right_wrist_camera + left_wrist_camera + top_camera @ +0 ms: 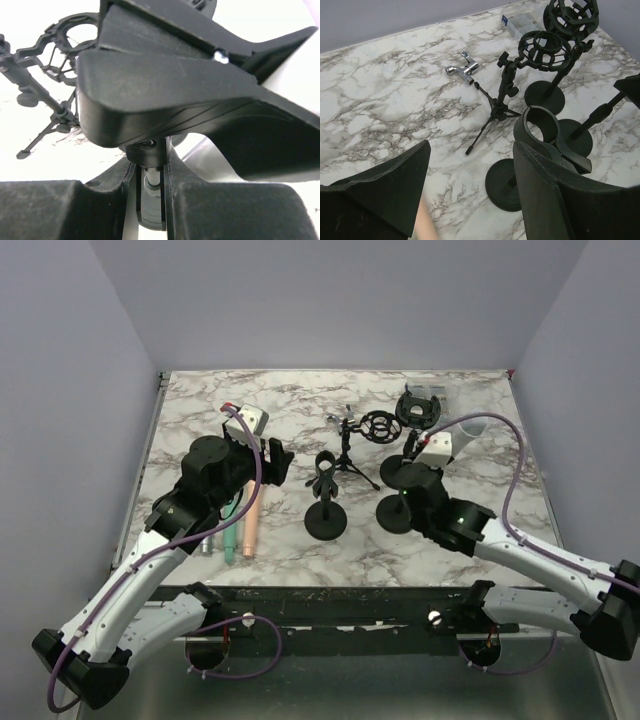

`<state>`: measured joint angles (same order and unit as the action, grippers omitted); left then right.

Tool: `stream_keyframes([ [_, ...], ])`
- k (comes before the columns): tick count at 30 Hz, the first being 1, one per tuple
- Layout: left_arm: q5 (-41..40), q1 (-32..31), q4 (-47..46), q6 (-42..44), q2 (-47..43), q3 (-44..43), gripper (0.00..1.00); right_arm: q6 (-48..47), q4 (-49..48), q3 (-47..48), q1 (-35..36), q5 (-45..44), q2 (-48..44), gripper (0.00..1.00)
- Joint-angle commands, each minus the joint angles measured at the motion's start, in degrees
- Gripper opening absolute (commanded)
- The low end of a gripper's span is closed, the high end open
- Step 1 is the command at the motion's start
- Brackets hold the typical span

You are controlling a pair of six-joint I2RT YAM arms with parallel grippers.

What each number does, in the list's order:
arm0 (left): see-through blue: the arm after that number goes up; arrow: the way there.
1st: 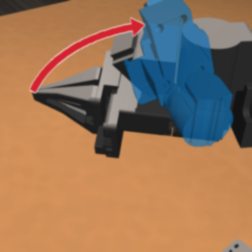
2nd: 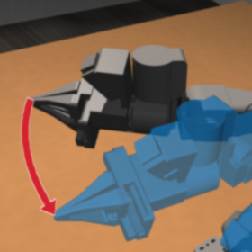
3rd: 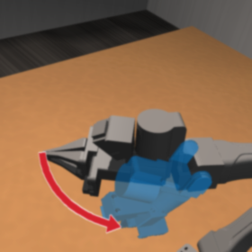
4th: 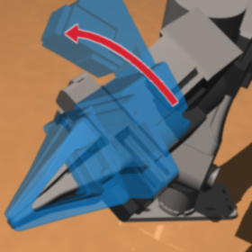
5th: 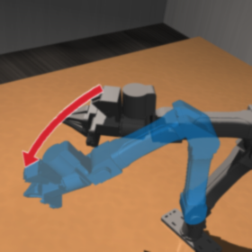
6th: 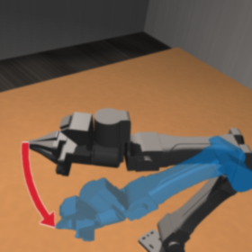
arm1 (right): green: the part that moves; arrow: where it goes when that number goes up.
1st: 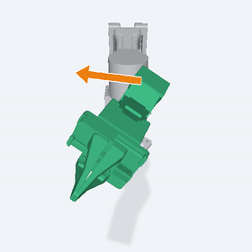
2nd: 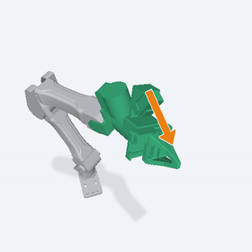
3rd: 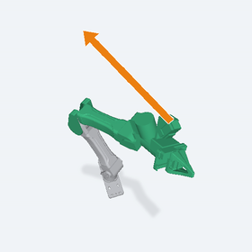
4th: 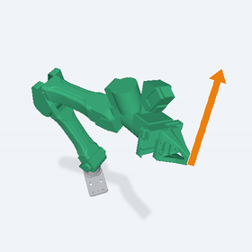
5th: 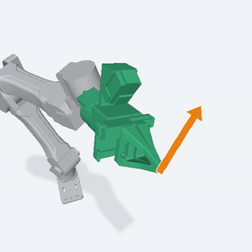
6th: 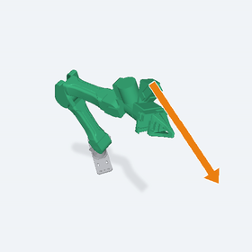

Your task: Remove the microphone from the stand

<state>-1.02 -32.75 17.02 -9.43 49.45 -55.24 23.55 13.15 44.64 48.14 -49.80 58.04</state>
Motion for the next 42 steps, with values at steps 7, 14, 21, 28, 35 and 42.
stream_keyframes([
  [7, -1.9, -0.3, 0.8, 0.9, 0.5, 0.3, 0.69, 16.5, 12.2, 6.8, 9.8, -10.8, 10.4, 0.17],
  [14, -1.7, -0.3, 0.9, 0.9, 0.2, 0.2, 0.69, 12.0, 10.1, 6.0, 10.0, -8.6, 6.1, 0.56],
  [21, -1.6, -0.3, 0.9, 0.9, 0.5, 0.3, 0.69, 6.5, 11.6, 7.6, 10.0, -2.4, 0.4, 0.78],
  [28, -1.0, -0.3, 1.2, 0.8, 1.3, 0.0, 0.69, 5.2, 13.8, 11.5, 10.0, 5.3, -0.7, 0.83],
  [35, -1.6, -0.4, 1.1, 0.9, 1.3, 0.2, 0.69, 6.0, 18.6, 16.3, 10.0, 9.3, 1.4, 0.83],
  [42, -1.7, -0.3, 0.9, 0.9, 1.2, 0.4, 0.69, 2.0, 16.3, 18.7, 10.0, 12.6, -2.0, 0.86],
])
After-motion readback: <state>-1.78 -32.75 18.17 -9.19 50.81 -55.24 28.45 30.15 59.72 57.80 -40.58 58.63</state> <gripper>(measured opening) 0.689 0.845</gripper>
